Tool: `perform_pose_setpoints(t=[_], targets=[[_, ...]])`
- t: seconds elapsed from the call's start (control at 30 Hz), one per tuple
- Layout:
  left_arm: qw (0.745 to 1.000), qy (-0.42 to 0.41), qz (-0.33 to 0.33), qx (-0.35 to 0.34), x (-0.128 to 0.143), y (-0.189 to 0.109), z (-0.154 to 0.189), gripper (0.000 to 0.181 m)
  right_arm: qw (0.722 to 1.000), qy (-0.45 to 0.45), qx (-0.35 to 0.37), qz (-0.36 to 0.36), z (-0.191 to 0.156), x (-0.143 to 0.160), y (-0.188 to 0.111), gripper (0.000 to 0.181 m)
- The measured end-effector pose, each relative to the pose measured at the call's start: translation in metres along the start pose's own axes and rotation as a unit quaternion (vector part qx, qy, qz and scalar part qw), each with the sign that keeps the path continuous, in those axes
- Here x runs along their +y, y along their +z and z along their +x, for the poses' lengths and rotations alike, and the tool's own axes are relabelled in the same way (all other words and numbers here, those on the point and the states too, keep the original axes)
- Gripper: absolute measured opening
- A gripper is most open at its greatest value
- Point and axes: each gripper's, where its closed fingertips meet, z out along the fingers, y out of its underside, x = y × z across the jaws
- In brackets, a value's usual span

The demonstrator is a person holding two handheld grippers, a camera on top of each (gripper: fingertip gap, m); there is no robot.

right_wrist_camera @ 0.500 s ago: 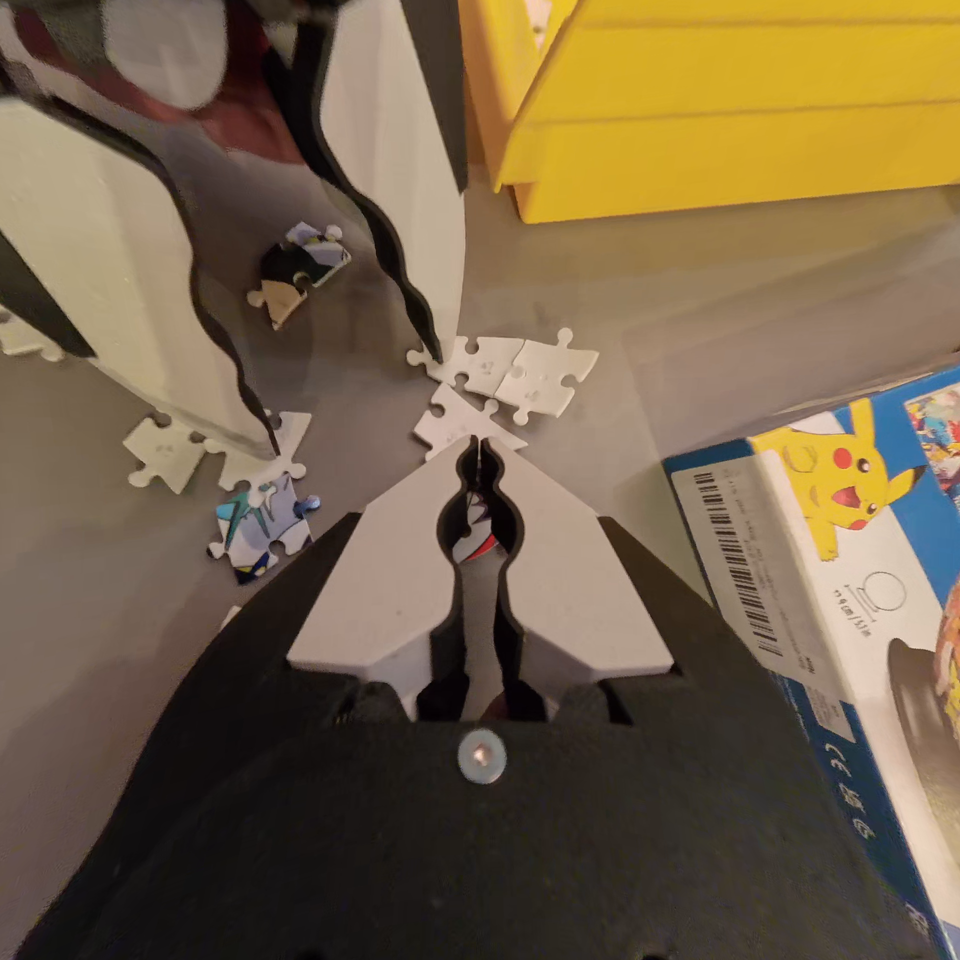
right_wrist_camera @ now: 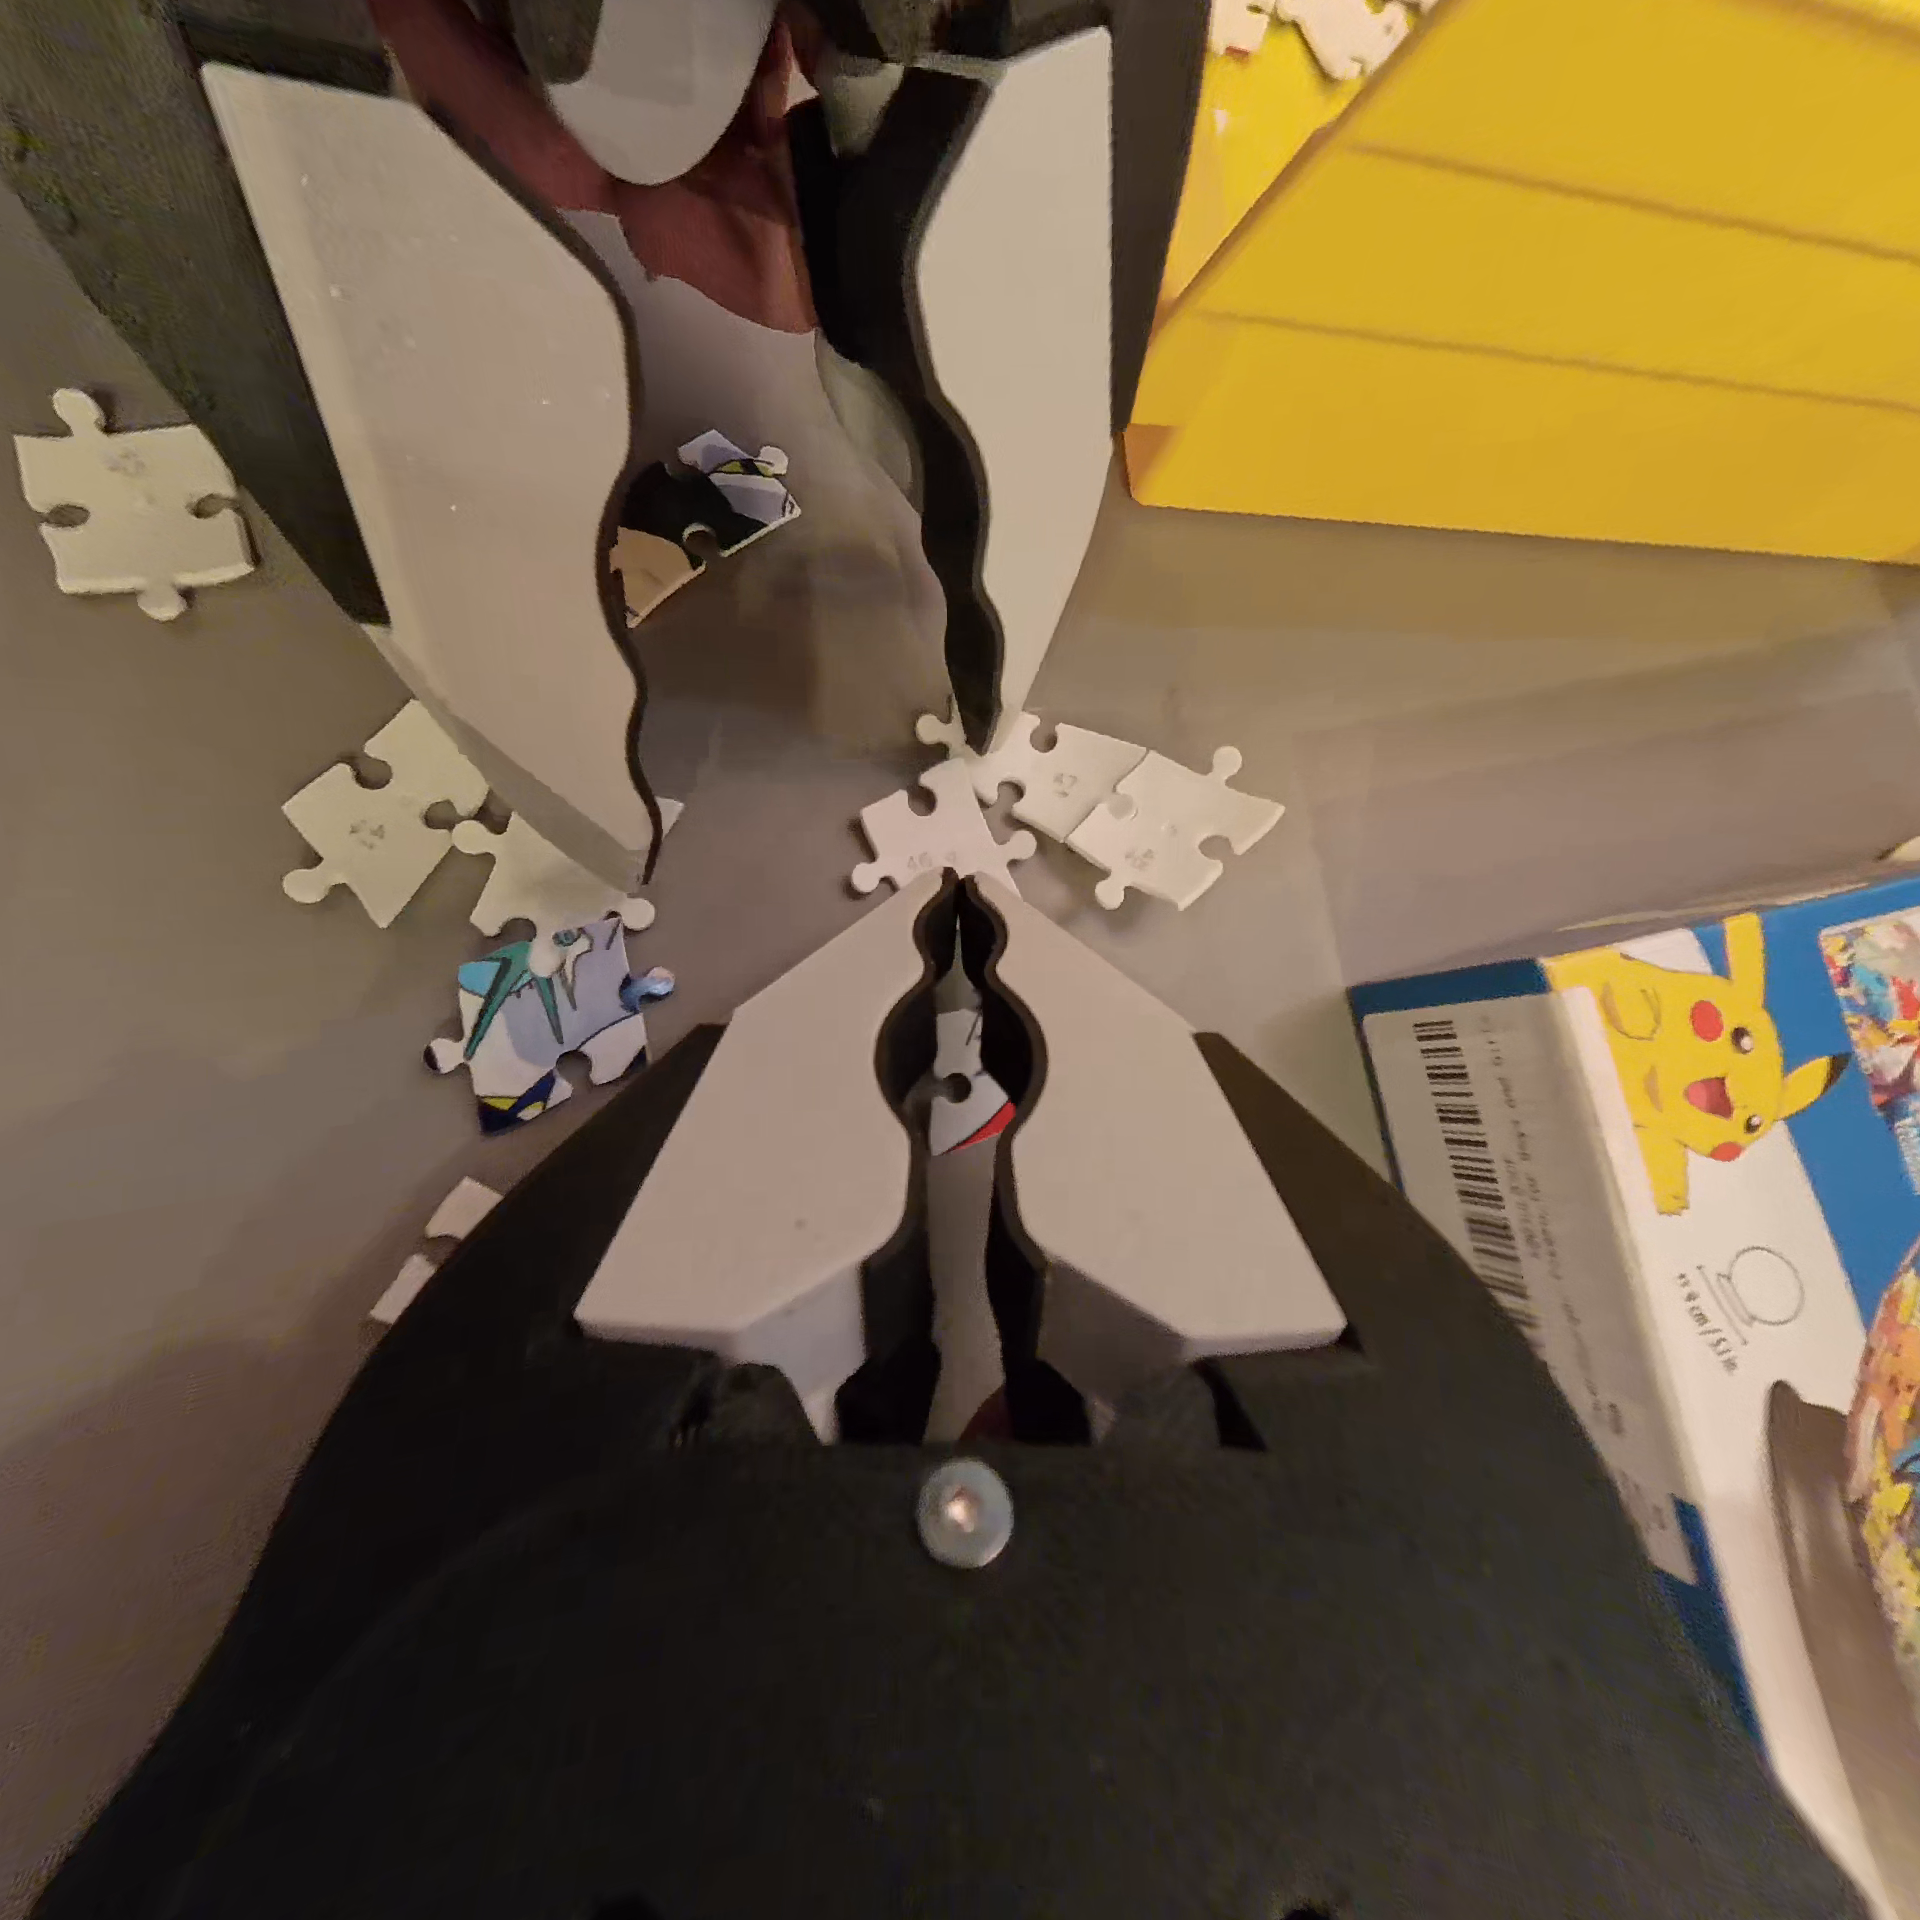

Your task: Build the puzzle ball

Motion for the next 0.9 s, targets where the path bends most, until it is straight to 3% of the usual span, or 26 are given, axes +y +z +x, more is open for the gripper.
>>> perform_pose_setpoints(t=[0.37,0.9], targets=[[1.0,0.008,-0.009,0.006,-0.001,0.0,-0.001,0.065,0.997,-0.072,0.03,-0.003,0.003,-0.004,0.003,0.0],[1.0,0.012,-0.015,0.011,0.0,0.0,-0.002,0.065,0.997,-0.025,0.072,-0.022,0.018,0.004,0.004,0.0]])
